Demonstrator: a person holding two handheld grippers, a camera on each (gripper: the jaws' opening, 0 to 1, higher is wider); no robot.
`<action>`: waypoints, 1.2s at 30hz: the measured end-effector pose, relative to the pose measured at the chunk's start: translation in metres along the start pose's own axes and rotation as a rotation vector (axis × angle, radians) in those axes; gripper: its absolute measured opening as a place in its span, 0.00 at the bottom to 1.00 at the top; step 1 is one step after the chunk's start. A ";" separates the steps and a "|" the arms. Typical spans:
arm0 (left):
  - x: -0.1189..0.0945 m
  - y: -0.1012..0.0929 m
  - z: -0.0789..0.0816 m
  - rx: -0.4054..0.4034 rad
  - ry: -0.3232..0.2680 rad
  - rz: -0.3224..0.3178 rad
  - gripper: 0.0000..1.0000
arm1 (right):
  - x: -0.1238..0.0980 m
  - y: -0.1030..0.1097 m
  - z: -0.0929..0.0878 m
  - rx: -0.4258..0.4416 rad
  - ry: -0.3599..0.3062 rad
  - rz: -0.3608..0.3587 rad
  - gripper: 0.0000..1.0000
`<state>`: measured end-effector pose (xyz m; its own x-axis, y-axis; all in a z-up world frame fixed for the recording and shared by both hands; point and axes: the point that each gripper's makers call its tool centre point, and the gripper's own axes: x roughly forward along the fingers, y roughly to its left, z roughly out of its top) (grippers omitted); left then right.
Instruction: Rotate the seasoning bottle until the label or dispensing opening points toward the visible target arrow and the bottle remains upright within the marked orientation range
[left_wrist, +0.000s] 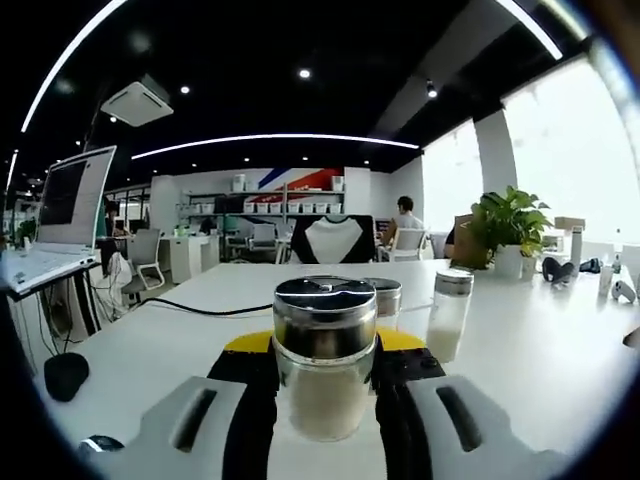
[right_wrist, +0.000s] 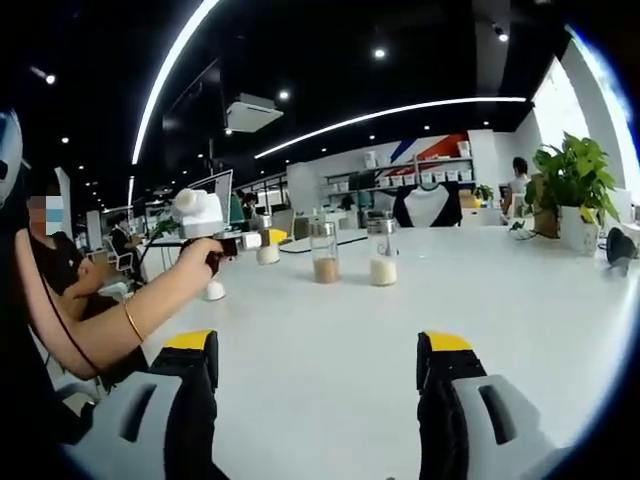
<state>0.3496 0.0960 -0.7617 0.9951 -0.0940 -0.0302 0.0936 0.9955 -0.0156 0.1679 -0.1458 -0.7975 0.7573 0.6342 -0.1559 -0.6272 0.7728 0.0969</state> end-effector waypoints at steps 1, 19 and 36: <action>-0.002 0.000 -0.001 -0.002 -0.001 -0.001 0.37 | 0.000 0.000 0.000 -0.001 0.000 0.001 0.82; -0.037 0.004 -0.025 0.027 -0.007 0.041 0.37 | 0.003 0.012 -0.006 -0.012 0.020 0.034 0.81; -0.062 0.005 -0.048 0.045 0.011 0.063 0.38 | 0.005 0.020 -0.015 -0.012 0.054 0.051 0.81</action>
<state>0.2866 0.1062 -0.8076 0.9987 -0.0308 -0.0405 0.0321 0.9990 0.0321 0.1565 -0.1281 -0.8111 0.7137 0.6701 -0.2041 -0.6670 0.7391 0.0944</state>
